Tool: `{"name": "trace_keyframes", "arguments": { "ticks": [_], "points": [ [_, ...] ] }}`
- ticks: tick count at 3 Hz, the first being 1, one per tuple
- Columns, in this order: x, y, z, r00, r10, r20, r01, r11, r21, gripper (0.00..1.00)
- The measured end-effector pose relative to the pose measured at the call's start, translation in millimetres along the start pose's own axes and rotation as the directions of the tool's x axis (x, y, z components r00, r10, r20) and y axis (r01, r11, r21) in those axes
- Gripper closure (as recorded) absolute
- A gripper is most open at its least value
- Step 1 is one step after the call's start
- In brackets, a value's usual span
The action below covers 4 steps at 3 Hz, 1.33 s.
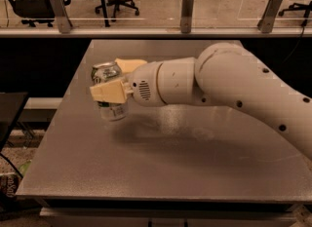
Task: Place 7up can upright
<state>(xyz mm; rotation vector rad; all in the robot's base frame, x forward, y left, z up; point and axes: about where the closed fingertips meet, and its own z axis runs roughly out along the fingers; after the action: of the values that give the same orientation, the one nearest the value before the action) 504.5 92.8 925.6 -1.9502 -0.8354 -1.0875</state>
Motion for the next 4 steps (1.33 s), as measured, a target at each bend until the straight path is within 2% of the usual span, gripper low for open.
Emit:
{"name": "trace_keyframes", "arguments": {
  "ticks": [1,2,4],
  "points": [
    [-13.0,-8.3,0.5,0.998,-0.07,-0.005,0.07,0.9955,0.064,1.0],
    [-24.9,-16.4,2.9,0.991,-0.129,-0.02,0.13,0.9869,0.095,1.0],
    [-44.6,-31.2,12.0,0.974,-0.214,-0.079,0.222,0.9693,0.107,1.0]
  ]
}}
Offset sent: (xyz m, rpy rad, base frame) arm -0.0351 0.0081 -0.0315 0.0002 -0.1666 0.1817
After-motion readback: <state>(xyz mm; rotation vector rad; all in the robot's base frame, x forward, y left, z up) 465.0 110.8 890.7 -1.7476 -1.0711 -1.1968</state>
